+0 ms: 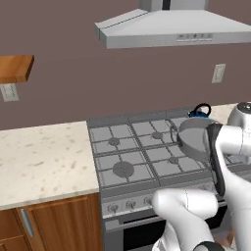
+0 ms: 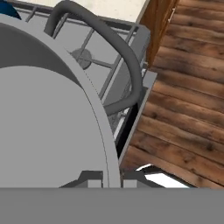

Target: Pick the kettle from the cabinet and place it on a stove burner. Then pick the pot from the counter and place it on another stove burner. Finally, turn both burners on.

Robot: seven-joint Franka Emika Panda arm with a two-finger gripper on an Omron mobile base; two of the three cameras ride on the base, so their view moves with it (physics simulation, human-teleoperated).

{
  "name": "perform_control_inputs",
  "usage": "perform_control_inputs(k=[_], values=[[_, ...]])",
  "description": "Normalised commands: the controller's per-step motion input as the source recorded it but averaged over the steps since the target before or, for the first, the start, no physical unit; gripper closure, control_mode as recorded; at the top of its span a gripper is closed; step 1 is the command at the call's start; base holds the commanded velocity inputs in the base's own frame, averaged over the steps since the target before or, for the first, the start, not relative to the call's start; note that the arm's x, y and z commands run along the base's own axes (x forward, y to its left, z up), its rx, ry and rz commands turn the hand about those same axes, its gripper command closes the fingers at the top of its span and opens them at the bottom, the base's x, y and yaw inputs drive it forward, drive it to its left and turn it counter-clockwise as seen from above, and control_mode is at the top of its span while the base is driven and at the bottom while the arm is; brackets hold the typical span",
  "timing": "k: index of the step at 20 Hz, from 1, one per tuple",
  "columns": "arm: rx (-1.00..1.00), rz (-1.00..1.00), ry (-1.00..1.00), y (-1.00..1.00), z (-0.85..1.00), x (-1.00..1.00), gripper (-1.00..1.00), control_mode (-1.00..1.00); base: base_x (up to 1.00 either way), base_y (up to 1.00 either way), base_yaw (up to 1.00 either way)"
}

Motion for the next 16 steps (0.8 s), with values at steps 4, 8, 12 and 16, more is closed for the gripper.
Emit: perform_control_inputs(k=[4,8,12,16], values=[[0.07,0.00,0.02,-0.94,0.00,0.45,1.00,-1.00,0.00,0.00,0.00],[0.02,0.00,0.03,-0.86,0.00,0.68,1.00,-1.00,0.00,0.00,0.00],[0.00,0.00,0.08,-0.65,-0.01,0.81,1.00,-1.00,0.00,0.00,0.00],[0.00,0.00,0.12,-0.59,-0.14,0.64,1.00,-1.00,0.00,0.00,0.00]])
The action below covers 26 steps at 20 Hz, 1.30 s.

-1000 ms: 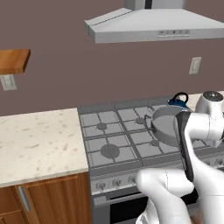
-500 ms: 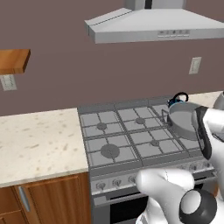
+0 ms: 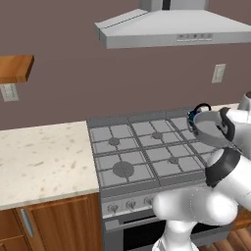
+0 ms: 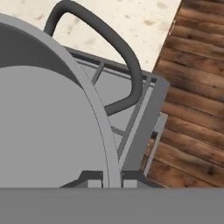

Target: Pick the kettle from the cabinet and place it on a stove burner. Then pick the pot from the counter and place it on another stove burner. Finally, turn both burners on.

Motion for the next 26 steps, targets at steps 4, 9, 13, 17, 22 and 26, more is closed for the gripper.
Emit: perform_control_inputs(k=[4,9,13,17,22,26], values=[[0.00,0.00,0.11,-0.62,-0.35,0.40,1.00,-1.00,0.00,0.00,0.00],[0.03,0.00,0.02,-0.58,-0.52,0.15,1.00,-1.00,0.00,0.00,0.00],[0.04,0.00,0.00,-0.30,-0.45,0.22,1.00,-1.00,0.00,0.00,0.00],[0.02,0.00,-0.05,-0.04,-0.37,0.46,1.00,-1.00,0.00,0.00,0.00],[0.00,0.00,-0.04,0.00,-0.39,0.58,1.00,-1.00,0.00,0.00,0.00],[0.00,0.00,-0.01,-0.13,-0.44,0.27,1.00,-1.00,0.00,0.00,0.00]])
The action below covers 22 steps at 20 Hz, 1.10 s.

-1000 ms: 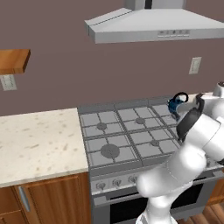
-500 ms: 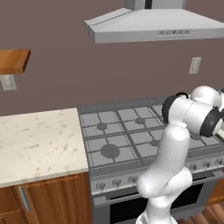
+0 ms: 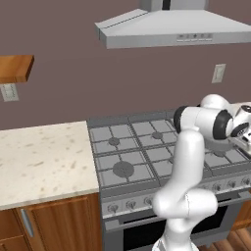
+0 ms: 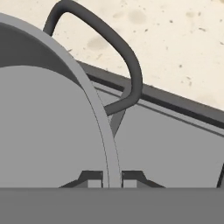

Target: Pick the kettle from the cabinet and place it on a stove burner. Then pick the pot from the counter and place it on another stove burner. Finally, turn both burners on.

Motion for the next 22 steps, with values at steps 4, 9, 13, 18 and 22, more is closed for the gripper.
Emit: perform_control_inputs(k=[4,9,13,18,22], values=[[0.00,0.00,0.00,-0.20,-0.39,0.21,1.00,-1.00,0.00,0.00,0.00],[0.00,0.00,-0.01,-0.19,-0.35,0.24,1.00,-1.00,0.00,0.00,0.00],[0.00,0.00,-0.02,-0.10,-0.17,0.02,1.00,-1.00,0.00,0.00,0.00],[0.00,0.00,-0.06,0.00,-0.01,-0.17,1.00,-1.00,0.00,0.00,0.00],[-0.02,0.00,-0.05,0.00,0.00,-0.10,1.00,-1.00,0.00,0.00,0.00]])
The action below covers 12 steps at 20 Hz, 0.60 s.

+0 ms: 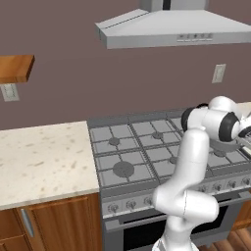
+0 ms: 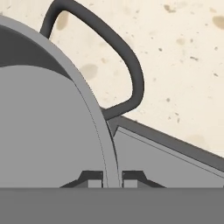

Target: Pick the kettle from the cabinet and place it on a stove burner. Then pick the pot from the counter and place it on another stove burner. Finally, turn both burners on.

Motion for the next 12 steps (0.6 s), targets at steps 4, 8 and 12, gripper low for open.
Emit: perform_control_inputs(k=[4,8,12], values=[[-0.03,0.00,-0.05,0.00,0.00,-0.05,1.00,-1.00,0.00,0.00,0.00],[-0.01,0.00,-0.03,0.09,0.00,0.00,1.00,-1.00,0.00,0.00,0.00],[0.00,0.00,0.00,0.14,0.04,0.00,1.00,-1.00,0.00,0.00,0.00]])
